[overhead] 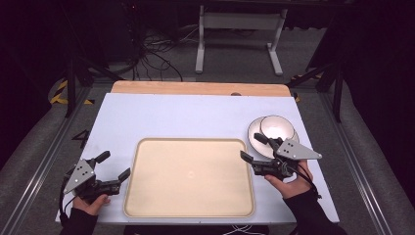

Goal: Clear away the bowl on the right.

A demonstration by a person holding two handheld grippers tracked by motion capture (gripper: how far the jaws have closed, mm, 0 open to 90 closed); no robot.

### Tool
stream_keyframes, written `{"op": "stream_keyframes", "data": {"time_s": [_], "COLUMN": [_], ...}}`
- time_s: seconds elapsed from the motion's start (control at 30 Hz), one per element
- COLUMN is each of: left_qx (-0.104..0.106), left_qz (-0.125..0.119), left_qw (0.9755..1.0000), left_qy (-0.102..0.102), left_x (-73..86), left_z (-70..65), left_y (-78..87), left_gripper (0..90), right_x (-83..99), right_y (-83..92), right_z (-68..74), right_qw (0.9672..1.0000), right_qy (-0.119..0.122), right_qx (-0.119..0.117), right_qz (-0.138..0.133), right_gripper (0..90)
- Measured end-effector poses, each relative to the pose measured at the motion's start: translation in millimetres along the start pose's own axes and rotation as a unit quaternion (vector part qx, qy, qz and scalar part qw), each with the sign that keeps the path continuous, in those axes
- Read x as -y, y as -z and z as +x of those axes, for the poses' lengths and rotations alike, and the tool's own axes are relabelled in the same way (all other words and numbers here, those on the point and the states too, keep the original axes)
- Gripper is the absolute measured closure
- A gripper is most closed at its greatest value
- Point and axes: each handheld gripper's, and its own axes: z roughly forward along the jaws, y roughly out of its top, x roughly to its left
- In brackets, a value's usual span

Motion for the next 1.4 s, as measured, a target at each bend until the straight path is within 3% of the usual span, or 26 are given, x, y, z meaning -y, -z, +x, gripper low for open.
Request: {"op": "stream_keyframes", "data": {"time_s": [0.53,0.87,1.4], "left_qx": [0.0,-0.001,-0.002], "left_qz": [0.001,0.001,0.003], "left_qw": [1.0,1.0,1.0], "left_qy": [-0.001,0.001,0.001], "left_x": [-0.1,0.0,-0.1], "left_z": [-0.5,-0.6,-0.7], "left_y": [0.1,-0.1,-0.5], "left_gripper": [6.6,6.6,6.6], "right_x": [-11.4,-15.5,-18.9], "right_y": [0.5,3.6,17.5], "right_z": [-8.7,-34.4,-70.8], "right_qw": [1.0,0.9992,0.996], "right_qy": [0.002,-0.01,-0.039], "right_qx": [0.007,0.028,0.074], "right_qz": [0.007,0.027,0.031], "right_gripper": [24.0,24.1,23.1]}}
